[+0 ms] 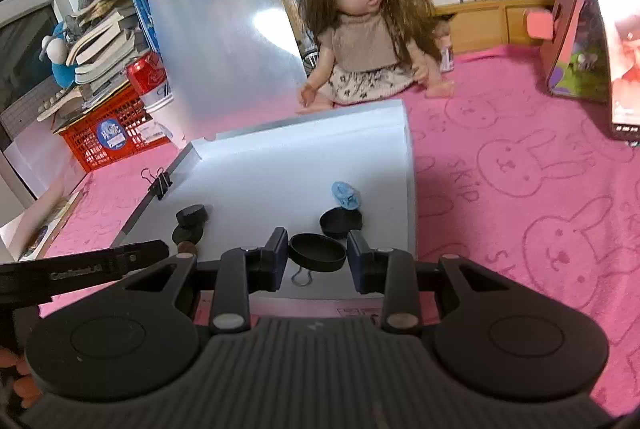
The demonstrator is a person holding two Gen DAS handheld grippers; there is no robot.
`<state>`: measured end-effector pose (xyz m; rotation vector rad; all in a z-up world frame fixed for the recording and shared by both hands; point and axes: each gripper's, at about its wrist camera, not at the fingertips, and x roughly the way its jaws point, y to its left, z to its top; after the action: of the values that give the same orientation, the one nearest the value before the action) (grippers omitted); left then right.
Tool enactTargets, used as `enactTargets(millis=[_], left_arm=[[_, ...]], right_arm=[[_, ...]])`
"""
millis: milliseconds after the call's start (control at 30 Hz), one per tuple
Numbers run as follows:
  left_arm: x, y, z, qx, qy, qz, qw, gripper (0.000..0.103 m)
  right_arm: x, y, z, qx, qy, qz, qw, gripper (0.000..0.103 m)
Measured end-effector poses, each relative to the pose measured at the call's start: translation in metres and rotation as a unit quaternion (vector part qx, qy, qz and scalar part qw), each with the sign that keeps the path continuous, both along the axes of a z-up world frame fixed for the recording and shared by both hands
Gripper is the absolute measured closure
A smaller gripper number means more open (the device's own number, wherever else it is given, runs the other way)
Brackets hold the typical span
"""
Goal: Organize rigid objects
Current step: 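Carry the clear ball and black cap into the white box and open both tools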
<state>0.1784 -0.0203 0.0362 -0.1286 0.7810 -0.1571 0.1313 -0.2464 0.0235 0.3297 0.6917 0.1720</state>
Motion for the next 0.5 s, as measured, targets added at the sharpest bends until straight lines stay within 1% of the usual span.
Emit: enactTargets(millis=[233,500], left_arm=[[0.010,-0.001,-0.011,0.008,0.013,0.004,0.9999,0.077],[0.019,-0.007,-0.020,0.018,0.014,0.007,0.9997,0.077]], right_arm=[[0.010,0.005,-0.005,-0.006,0.021,0.011,1.000,0.066],[0.022,0.010,-0.014,-0.011,0.041,0.020,0.999,0.066]])
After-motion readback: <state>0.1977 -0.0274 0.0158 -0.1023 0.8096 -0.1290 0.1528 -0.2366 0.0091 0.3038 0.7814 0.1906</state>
